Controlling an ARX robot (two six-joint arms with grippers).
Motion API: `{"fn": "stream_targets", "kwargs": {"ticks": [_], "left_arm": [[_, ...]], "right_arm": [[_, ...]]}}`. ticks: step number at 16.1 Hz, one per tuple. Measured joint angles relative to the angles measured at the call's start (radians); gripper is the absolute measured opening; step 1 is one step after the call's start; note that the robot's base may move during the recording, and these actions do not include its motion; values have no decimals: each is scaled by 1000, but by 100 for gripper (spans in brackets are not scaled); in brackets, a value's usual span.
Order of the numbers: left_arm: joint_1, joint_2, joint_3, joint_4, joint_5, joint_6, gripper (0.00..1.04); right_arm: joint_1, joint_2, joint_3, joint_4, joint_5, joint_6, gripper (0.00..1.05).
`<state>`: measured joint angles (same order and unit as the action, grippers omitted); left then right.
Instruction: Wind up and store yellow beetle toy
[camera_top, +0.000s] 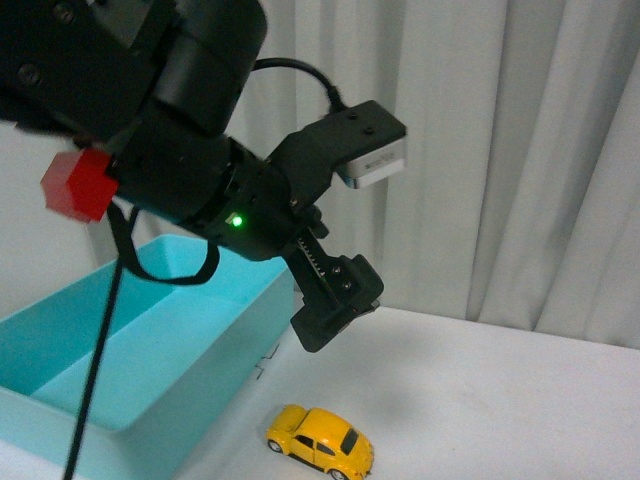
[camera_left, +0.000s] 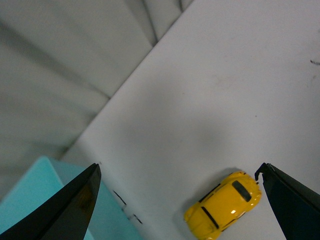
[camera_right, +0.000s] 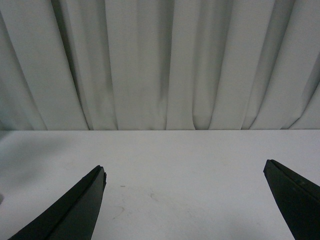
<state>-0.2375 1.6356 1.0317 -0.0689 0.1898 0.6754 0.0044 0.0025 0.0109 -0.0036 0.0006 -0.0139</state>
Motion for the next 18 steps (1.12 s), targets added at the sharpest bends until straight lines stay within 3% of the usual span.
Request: {"fn": "stream_targets", "kwargs": {"ticks": [6, 10, 12, 18], "left_arm": [[-58, 76, 164, -175, -37, 283, 98], [-167, 251, 209, -376, -306, 848, 98], [-167, 362, 182, -339, -366, 691, 98], [-165, 456, 219, -329, -389, 579, 98]], "right_arm": [[0, 0, 0, 0, 0, 0, 98], [0, 0, 0, 0, 0, 0, 98], [0, 0, 0, 0, 0, 0, 98], [0, 0, 0, 0, 0, 0, 98]]}}
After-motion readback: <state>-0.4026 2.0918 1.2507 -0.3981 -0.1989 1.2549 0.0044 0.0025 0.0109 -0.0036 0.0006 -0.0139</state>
